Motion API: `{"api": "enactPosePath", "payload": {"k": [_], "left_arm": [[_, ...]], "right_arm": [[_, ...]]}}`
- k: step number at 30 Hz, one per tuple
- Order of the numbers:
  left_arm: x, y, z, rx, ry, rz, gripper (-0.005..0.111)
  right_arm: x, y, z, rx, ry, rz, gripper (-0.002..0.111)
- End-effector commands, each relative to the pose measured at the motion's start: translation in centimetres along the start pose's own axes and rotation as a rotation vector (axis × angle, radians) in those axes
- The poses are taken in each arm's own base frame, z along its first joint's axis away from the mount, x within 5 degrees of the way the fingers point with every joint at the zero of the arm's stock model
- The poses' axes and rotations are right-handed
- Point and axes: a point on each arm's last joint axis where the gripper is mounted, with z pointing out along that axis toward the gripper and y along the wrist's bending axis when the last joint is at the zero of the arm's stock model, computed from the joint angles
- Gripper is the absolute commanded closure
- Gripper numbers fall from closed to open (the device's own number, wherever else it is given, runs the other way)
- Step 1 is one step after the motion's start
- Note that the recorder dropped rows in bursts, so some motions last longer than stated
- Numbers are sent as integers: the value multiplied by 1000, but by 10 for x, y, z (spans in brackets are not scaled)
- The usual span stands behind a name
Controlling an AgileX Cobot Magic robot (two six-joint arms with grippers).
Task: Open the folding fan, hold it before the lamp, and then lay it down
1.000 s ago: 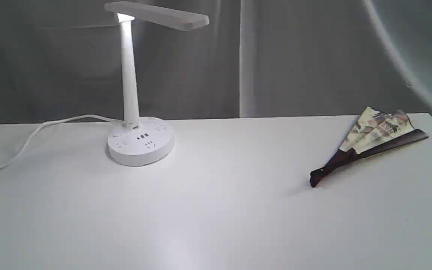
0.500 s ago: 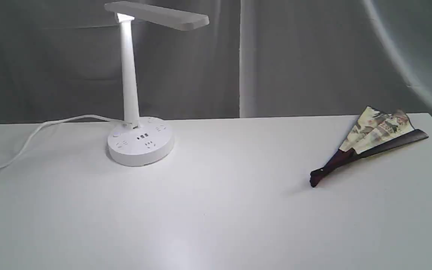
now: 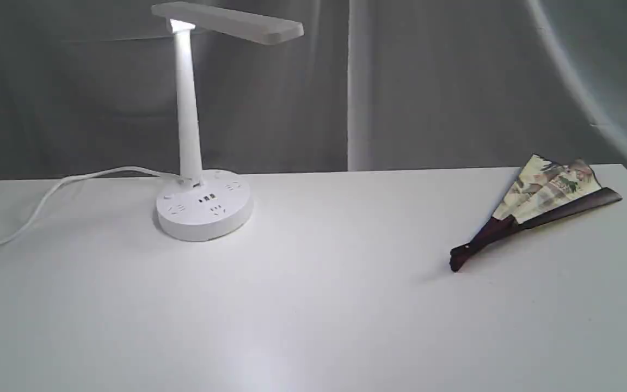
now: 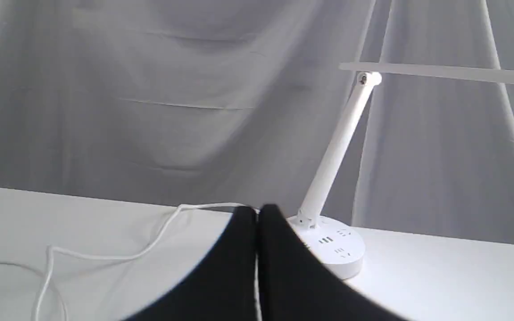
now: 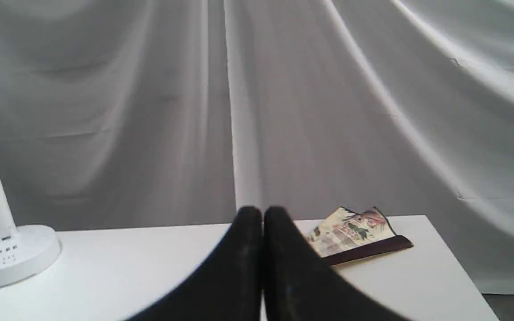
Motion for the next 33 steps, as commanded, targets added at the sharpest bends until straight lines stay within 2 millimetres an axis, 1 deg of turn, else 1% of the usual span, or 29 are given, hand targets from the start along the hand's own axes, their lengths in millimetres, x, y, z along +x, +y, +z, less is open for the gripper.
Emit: {"api": "enactPosePath", "payload": {"k": [1, 5, 7, 9, 11, 15, 16, 19, 21, 25, 28, 33], "left_arm": [[-7, -1, -6, 3, 23, -8, 107], [-14, -2, -11, 6, 11, -9, 107], [-18, -3, -13, 9, 2, -11, 107], [-19, -3, -15, 8, 10, -13, 107], [-21, -5, -11, 15, 50, -30, 107], [-31, -11, 5, 54, 130, -109, 107], [-33, -12, 12, 60, 160, -128, 107], [-37, -14, 28, 50, 255, -126, 107], [-36, -14, 40, 47, 331, -76, 107], [-31, -18, 63, 102, 427, -16, 107], [-25, -21, 77, 132, 492, -45, 107], [-18, -20, 98, 117, 547, -71, 107]], "right_arm": [[-9, 0, -6, 13, 46, -53, 108], [-20, 0, -13, 17, 59, -64, 108], [-22, 0, -14, 20, 58, -69, 108], [-21, -1, -14, 24, 74, -78, 108], [-19, -1, -14, 31, 94, -86, 108], [-17, -2, -6, 34, 148, -60, 108], [-17, -2, -4, 36, 160, -45, 108], [-14, -2, 5, 45, 213, 21, 108], [-12, -2, 10, 49, 248, 34, 108], [-8, -3, 22, 54, 324, 35, 108], [-5, -3, 30, 61, 369, 51, 108], [1, -4, 41, 69, 440, 64, 108]]}}
